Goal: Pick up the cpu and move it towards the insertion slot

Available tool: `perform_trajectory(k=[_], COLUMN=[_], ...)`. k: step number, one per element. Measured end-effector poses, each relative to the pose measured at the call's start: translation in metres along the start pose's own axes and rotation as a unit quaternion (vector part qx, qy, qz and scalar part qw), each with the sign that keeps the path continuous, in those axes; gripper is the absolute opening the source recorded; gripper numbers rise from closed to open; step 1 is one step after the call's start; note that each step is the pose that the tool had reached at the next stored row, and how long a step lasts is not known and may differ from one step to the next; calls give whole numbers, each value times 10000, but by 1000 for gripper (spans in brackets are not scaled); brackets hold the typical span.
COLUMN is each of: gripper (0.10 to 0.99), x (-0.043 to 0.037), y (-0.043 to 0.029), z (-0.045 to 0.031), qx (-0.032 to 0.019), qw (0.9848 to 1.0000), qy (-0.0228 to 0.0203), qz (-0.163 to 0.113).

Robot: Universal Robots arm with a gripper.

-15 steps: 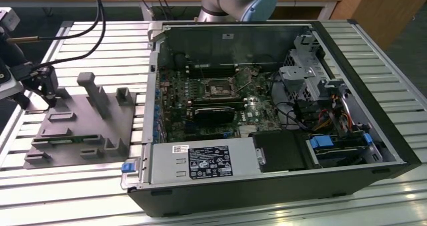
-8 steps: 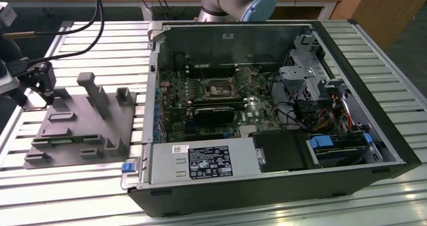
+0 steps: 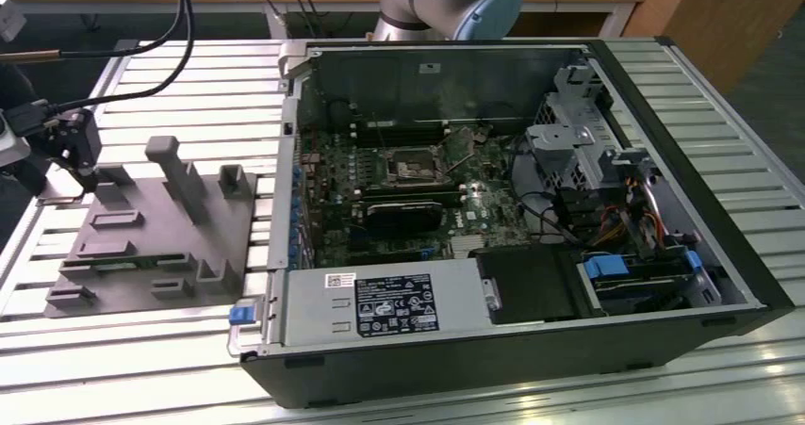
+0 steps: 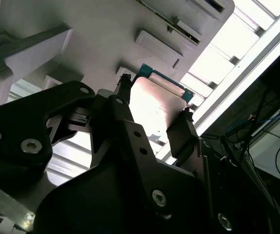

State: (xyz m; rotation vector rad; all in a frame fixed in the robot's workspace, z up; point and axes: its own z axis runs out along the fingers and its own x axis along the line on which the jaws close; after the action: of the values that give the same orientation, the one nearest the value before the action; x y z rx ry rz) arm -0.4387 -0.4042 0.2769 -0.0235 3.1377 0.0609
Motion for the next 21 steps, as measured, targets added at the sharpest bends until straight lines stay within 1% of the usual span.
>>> perform_trajectory(k=[11,21], gripper=[545,545], x=[-1,-1], y=[5,12], z=[-130,-272], qx=[0,0], qw=[10000,10000], qy=[0,0], qz=[0,0])
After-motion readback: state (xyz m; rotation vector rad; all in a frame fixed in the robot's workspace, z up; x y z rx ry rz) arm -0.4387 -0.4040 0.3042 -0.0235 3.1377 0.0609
